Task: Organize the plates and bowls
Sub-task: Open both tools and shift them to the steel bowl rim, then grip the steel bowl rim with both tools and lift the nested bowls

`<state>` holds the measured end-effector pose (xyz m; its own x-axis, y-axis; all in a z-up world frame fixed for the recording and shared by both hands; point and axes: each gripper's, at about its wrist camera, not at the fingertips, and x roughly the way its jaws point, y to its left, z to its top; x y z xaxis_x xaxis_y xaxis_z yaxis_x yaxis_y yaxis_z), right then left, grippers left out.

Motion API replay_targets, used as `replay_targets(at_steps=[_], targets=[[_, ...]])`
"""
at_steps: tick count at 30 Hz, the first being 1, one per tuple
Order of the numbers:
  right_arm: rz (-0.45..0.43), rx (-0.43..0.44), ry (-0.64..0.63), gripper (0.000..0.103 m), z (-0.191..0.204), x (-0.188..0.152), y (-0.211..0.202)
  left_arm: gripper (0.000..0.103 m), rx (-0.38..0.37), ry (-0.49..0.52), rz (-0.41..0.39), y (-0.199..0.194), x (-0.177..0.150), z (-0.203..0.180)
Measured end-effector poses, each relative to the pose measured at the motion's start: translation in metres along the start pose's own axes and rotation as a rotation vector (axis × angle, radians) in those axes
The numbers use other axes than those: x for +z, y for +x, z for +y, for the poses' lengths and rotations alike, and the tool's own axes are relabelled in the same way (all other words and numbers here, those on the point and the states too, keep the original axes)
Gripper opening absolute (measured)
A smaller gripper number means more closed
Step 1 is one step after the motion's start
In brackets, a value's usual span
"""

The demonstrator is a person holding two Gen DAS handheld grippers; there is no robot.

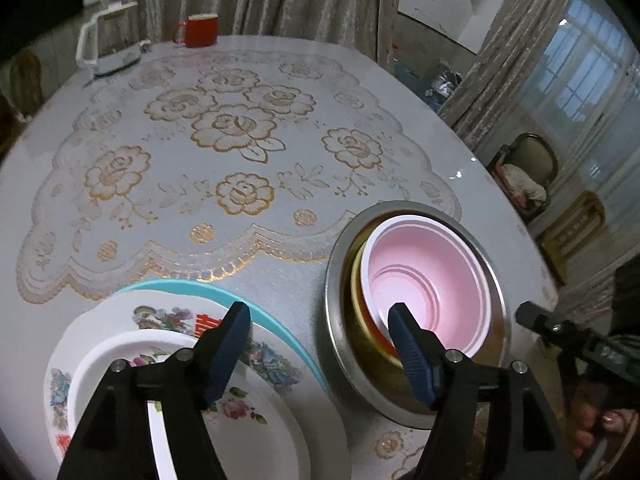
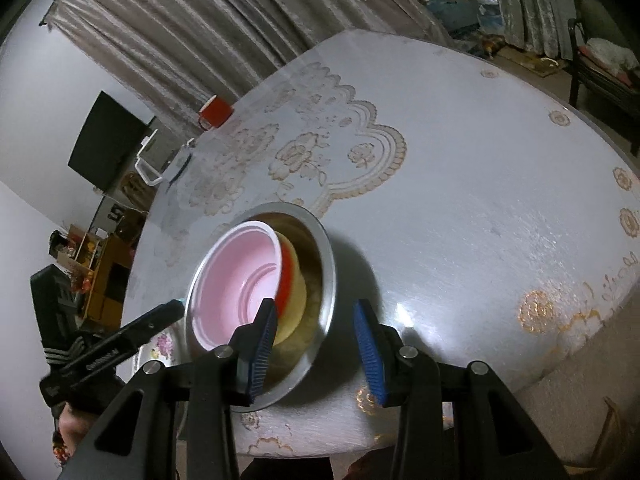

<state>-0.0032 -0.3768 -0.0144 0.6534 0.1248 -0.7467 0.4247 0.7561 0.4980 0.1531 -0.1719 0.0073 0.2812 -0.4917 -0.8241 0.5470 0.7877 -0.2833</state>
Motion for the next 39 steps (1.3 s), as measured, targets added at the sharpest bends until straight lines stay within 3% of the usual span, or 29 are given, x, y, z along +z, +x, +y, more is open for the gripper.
replay_targets(at_steps=[13, 20, 28, 33, 35, 39], targets=[[0.008, -0.039, -0.001, 0.040, -0.004, 0.000, 0.003, 0.073, -0.125, -0.105, 0.038, 0.000, 0.018, 0.028], [0.014, -0.029, -0.008, 0.040, -0.008, -0.002, 0.011, 0.055, -0.183, -0.099, 0.076, 0.013, 0.015, 0.027], [0.024, -0.028, -0.034, 0.040, -0.008, -0.003, 0.022, 0.049, -0.220, -0.016, 0.117, 0.024, 0.011, 0.015], [0.044, -0.007, -0.072, 0.030, -0.005, -0.006, 0.033, 0.042, -0.234, 0.004, 0.142, 0.028, 0.010, 0.013], [0.046, 0.009, -0.075, 0.029, -0.006, -0.006, 0.037, 0.035, -0.280, -0.010, 0.166, 0.031, 0.008, 0.011], [0.053, 0.028, -0.059, 0.027, -0.010, -0.003, 0.041, 0.036, -0.268, 0.004, 0.170, 0.033, 0.004, 0.001]])
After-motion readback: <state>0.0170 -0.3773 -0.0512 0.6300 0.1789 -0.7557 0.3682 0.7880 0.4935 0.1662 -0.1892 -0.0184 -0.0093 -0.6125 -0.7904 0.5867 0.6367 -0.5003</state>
